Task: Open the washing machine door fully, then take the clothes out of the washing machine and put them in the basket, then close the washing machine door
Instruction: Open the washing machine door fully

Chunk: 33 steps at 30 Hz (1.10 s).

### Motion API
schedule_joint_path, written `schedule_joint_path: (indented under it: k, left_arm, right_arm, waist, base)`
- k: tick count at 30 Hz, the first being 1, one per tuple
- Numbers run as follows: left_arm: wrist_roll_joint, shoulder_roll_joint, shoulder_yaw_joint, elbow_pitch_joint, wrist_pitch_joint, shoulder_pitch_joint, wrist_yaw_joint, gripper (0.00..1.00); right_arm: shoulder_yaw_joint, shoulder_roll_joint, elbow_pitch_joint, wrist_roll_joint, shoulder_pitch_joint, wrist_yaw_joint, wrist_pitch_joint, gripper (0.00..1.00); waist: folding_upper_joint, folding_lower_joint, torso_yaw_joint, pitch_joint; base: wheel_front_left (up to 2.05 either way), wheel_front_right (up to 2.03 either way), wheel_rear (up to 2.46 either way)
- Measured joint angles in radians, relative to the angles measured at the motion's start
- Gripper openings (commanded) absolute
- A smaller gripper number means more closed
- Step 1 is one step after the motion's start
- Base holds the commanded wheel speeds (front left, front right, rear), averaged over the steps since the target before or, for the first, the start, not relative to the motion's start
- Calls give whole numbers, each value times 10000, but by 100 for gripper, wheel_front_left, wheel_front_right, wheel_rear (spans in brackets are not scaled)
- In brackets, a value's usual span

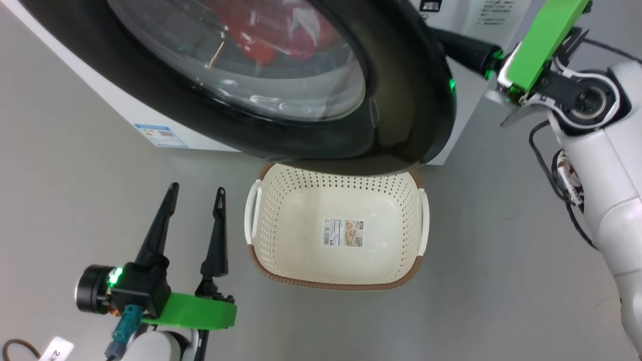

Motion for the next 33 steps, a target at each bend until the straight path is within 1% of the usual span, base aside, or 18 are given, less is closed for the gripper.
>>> schedule_joint_path:
  k: [15, 27, 33]
  left_arm:
    - [0, 36, 73, 25, 2, 240, 8, 100]
    - [-88, 163, 104, 75, 2, 477, 107, 100]
    - [-88, 178, 86, 75, 6, 506, 190, 100]
  right_arm:
    - [213, -77, -1716, 470, 1603, 0, 598, 0]
    - [313, -125, -2982, 949, 2952, 0, 876, 0]
    - [568, -142, -3492, 1114, 3452, 0, 1058, 0]
  waist:
    - [0, 0, -209, -537]
    - [0, 0, -180, -1000]
    - [0, 0, -136, -1195]
  base:
    - [0, 0, 0]
    - [0, 0, 0]
    - [0, 0, 0]
